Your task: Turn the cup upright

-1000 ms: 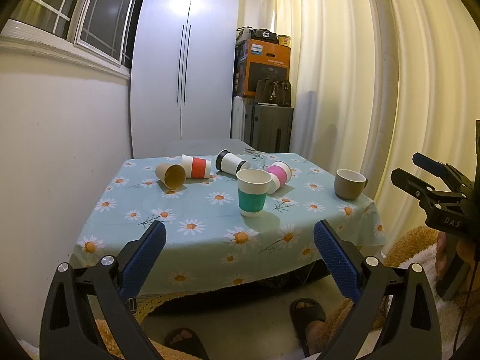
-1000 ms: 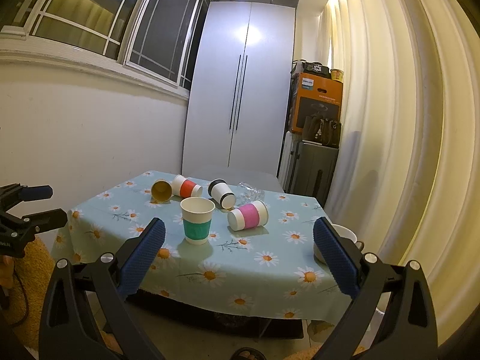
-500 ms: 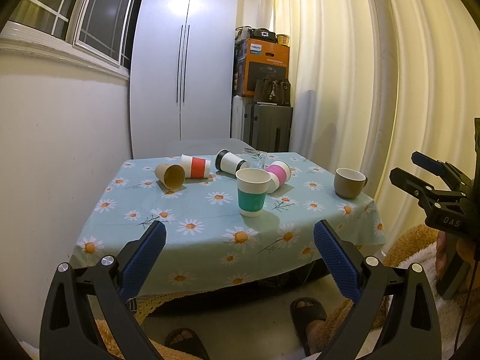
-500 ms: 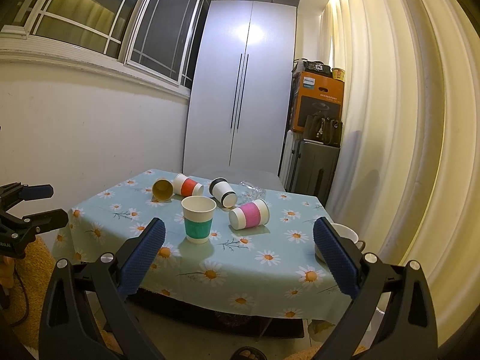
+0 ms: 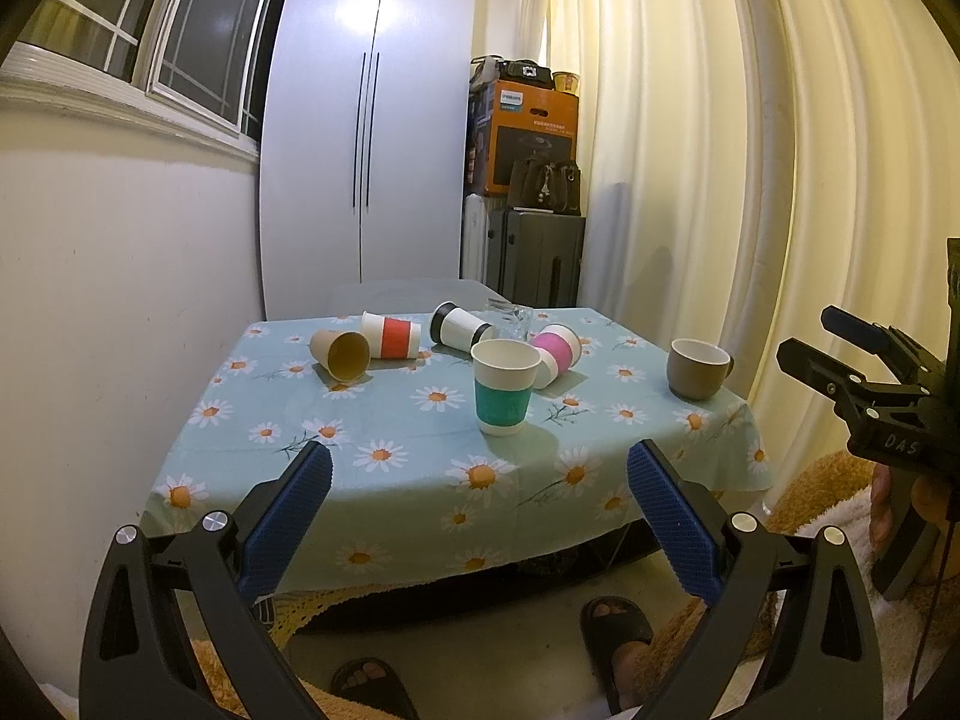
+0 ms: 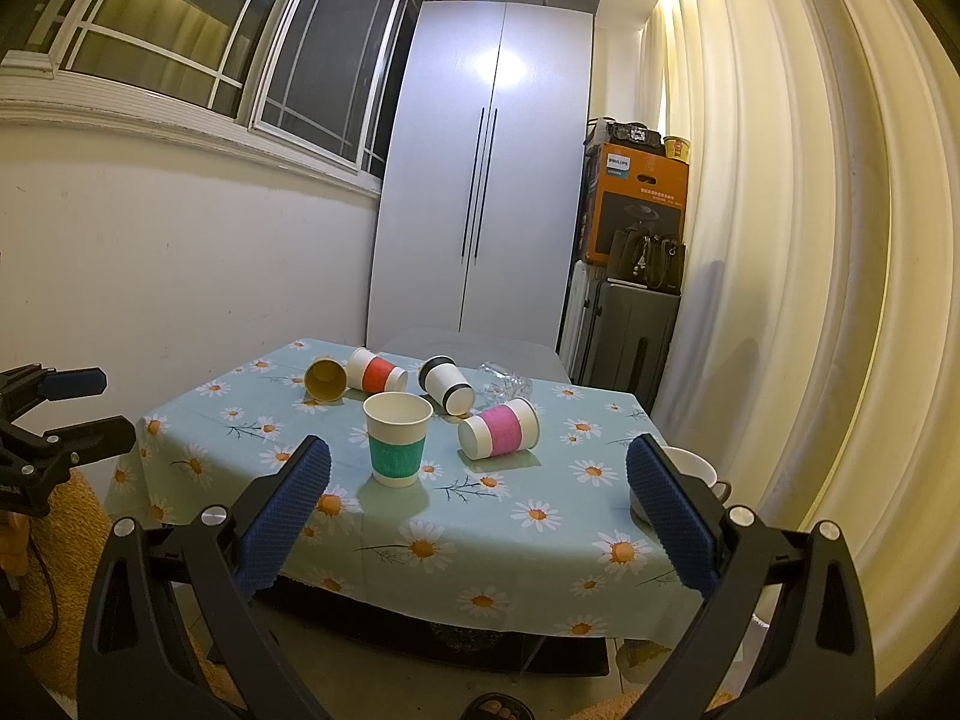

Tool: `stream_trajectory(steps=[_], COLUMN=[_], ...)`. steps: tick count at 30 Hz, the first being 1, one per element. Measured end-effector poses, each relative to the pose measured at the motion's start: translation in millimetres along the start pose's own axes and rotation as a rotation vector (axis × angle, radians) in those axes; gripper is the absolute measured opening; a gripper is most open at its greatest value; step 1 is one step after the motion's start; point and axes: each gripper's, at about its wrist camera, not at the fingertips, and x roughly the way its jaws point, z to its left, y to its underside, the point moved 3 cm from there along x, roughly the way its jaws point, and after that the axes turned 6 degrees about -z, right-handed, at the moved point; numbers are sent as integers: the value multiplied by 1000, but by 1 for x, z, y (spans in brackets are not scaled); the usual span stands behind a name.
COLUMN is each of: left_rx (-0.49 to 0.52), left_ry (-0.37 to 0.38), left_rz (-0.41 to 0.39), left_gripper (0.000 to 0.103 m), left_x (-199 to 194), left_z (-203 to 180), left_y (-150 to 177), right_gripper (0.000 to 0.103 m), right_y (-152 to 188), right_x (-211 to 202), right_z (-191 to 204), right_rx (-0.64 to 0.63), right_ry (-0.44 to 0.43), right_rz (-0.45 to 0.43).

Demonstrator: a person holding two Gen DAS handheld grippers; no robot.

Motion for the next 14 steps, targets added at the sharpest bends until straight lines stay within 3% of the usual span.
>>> stream_trajectory(steps=[14], left_rx=[-7], left_ry=[-4], left_rz=[-2], left_gripper=[96], left_x=[2], left_z=[2], left_y=[0], right_gripper=[98], right_y=[0], right_x=[0], right_z=[0], right_rx=[0], right_ry=[0], right_rz=[1])
